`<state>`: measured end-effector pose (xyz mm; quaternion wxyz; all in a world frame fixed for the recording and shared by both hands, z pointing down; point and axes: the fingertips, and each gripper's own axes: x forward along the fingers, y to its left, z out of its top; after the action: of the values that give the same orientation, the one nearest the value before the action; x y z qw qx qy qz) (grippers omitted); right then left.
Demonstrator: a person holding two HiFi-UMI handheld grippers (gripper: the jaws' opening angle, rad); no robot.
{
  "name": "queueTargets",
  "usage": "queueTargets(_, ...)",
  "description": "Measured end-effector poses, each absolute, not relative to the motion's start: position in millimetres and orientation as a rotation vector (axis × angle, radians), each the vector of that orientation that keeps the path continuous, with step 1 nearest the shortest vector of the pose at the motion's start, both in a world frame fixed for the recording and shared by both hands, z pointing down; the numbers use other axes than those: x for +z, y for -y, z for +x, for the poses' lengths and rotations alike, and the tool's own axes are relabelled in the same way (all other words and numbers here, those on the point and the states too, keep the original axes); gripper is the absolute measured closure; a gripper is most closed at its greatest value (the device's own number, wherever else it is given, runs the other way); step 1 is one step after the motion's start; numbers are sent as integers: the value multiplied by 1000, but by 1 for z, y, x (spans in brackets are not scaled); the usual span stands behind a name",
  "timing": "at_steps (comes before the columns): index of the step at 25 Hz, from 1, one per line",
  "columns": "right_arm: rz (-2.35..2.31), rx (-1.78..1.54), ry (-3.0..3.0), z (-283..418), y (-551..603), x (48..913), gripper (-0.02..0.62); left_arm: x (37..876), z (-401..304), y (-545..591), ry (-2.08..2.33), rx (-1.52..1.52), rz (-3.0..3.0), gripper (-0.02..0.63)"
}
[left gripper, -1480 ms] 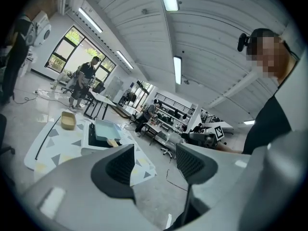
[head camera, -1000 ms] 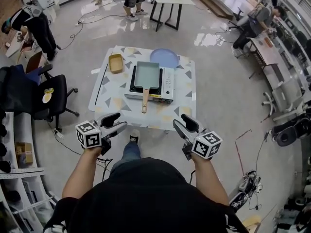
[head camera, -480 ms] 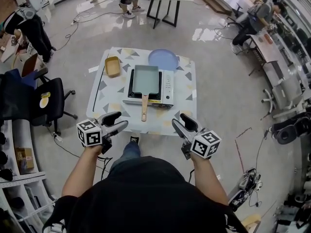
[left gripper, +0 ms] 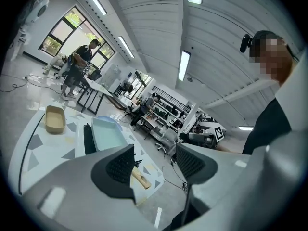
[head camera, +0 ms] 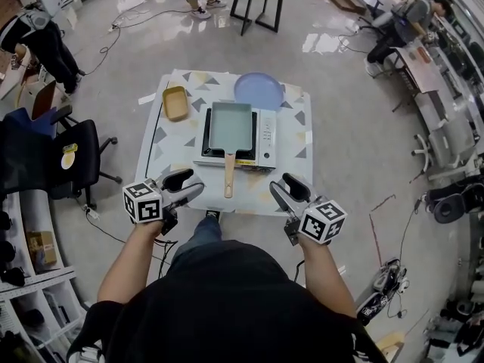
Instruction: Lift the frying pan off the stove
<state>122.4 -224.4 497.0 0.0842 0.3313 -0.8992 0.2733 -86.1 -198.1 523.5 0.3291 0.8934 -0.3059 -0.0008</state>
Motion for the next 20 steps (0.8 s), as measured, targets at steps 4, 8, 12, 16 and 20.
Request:
queueTargets(4, 978, 842, 2667, 117, 235, 506, 354, 529, -88, 209, 791, 3, 2326, 229)
queueTargets(8, 954, 878, 2651, 109, 245, 517, 354, 538, -89, 217, 777, 11, 2308, 229)
queueTargets(12, 926, 923, 2638, 100, 252, 530, 354, 550, -87, 223, 760, 16, 2280, 229)
queueTargets(16, 895, 967, 2622, 92, 262, 544, 354, 563, -81, 228, 733, 16, 2247, 229)
queueTargets(20, 864, 1024, 2596, 85, 272, 562, 354, 577, -73, 233, 704, 21, 2214, 229)
